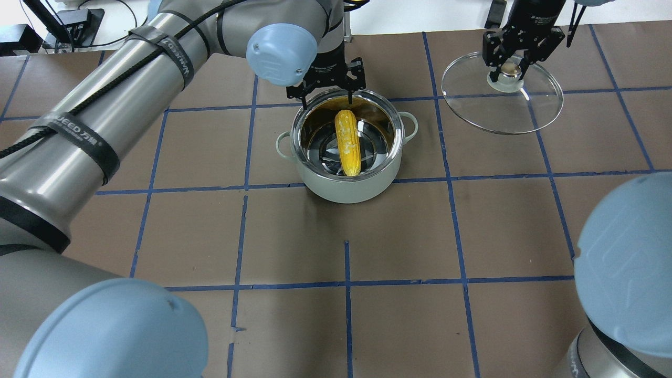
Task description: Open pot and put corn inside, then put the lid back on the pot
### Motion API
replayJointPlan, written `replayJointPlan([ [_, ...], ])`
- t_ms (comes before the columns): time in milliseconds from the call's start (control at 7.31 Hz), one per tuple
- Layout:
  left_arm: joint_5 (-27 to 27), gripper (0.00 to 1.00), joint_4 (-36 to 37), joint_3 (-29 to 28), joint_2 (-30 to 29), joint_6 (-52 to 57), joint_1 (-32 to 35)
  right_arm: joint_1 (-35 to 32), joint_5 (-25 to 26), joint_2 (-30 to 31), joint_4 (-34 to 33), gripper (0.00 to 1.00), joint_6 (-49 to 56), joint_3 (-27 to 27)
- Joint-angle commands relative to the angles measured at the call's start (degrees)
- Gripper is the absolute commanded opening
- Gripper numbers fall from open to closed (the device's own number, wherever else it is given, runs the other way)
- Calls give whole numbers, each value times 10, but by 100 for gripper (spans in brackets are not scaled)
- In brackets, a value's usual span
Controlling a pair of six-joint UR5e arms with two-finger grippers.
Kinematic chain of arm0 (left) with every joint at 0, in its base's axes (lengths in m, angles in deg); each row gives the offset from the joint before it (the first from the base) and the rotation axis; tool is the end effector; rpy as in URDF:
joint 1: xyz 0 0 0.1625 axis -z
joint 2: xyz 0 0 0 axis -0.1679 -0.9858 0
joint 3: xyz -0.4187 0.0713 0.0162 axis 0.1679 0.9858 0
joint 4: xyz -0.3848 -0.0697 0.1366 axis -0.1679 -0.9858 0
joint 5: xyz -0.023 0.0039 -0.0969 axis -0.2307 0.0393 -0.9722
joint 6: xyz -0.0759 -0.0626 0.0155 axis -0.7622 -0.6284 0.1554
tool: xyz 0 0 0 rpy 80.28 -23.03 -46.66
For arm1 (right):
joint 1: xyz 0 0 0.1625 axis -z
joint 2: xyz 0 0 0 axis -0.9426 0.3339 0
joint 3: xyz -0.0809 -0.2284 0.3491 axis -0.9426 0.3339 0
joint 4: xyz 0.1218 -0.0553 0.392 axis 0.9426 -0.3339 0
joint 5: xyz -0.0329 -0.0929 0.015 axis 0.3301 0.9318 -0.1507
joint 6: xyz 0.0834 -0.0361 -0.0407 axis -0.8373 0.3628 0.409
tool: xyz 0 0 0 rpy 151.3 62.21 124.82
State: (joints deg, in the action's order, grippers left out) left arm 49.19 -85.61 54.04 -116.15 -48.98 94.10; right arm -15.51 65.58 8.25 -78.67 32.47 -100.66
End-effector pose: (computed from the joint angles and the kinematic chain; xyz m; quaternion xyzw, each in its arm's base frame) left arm -0.2919 -0.6369 0.3662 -0.0147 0.9998 -0.0075 0.0054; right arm 0.0862 -0.6790 0.4068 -0.0415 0.9982 0.0440 0.0048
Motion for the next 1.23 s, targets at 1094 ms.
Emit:
replayJointPlan([
  [1094, 34, 100, -46, 231, 253, 122, -138, -241, 8, -3, -169, 9, -218, -77],
])
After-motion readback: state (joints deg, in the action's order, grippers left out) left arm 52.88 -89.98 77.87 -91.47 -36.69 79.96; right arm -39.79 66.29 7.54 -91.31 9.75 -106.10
